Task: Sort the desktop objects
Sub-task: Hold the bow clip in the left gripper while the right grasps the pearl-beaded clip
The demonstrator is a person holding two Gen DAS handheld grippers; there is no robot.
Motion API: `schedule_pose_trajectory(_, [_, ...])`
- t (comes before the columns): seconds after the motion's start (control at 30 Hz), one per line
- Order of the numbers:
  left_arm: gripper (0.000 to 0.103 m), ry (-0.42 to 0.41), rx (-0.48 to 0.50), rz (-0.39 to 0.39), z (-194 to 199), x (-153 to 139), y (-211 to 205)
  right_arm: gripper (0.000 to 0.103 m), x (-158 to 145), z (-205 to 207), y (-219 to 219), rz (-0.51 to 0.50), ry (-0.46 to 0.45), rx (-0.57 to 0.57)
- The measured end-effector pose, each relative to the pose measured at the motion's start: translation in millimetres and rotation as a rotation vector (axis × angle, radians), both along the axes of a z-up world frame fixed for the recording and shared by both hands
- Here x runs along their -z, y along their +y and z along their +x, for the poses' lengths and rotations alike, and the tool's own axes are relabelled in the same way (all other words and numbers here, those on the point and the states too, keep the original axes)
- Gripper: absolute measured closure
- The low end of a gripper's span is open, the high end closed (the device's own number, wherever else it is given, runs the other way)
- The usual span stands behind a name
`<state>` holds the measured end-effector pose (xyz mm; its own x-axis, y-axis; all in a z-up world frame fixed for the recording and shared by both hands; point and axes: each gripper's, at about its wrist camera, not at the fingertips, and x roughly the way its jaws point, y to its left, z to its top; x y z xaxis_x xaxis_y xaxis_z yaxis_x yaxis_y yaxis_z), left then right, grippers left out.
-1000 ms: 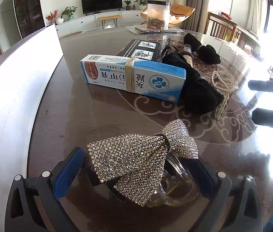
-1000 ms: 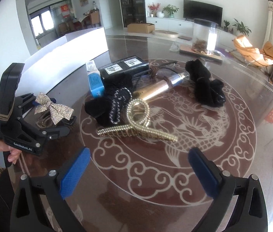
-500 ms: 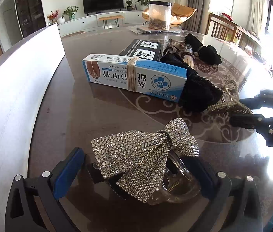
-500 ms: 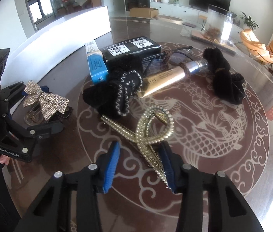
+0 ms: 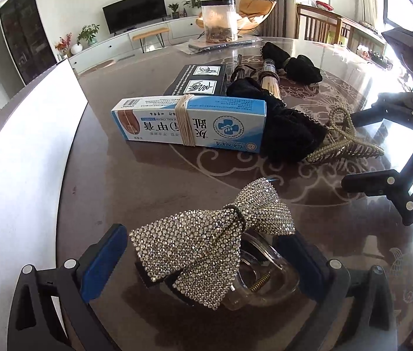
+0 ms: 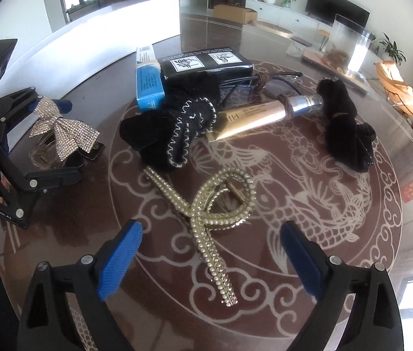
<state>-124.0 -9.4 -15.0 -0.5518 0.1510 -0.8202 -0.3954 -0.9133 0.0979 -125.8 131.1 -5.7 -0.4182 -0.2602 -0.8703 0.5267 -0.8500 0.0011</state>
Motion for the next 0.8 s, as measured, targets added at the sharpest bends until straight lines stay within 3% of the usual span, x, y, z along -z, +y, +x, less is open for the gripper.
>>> schedule_pose_trajectory(0.03, [0.000,-0.004,0.012,0.012,-1.6,0.4,0.5,0.027,-2.4,1.5,-0.1,-0.010,0.021,-0.003])
schedule_pose_trajectory(0.07, [0.019,-0.012,0.032,0.041,-1.9,0.3,0.1,0.039,-5.1,1.9,-0.7,-0.016,0.033,0.000])
schedule_pose_trajectory(0.1, [0.029,-0.026,0.048,0.097,-1.9,-1.1,-1.7,0.050,-6.5,2.3,0.9,-0.036,0.015,0.003])
schedule_pose_trajectory(0.2, [0.029,-0.021,0.039,0.127,2.5,-2.8,-3.7,0.062,-12.2,12.1,3.2,-0.036,0.019,0.006])
schedule_pose_trajectory(0.33, [0.029,0.012,0.031,0.158,23.8,-10.9,-5.3,0.062,-26.7,28.1,15.2,-0.058,0.034,0.030])
schedule_pose_trajectory(0.47, [0.029,-0.004,-0.004,0.209,40.7,-26.0,-12.3,0.062,-43.1,34.6,20.9,-0.078,0.029,0.053])
schedule_pose_trajectory(0.63, [0.029,0.049,-0.030,0.293,56.9,-86.2,-40.4,0.062,-83.5,41.6,-5.2,-0.129,0.072,0.012])
schedule_pose_trajectory(0.8, [0.029,0.114,-0.122,0.322,61.4,-145.9,-112.9,0.062,-131.8,44.3,-75.3,-0.211,0.112,-0.094])
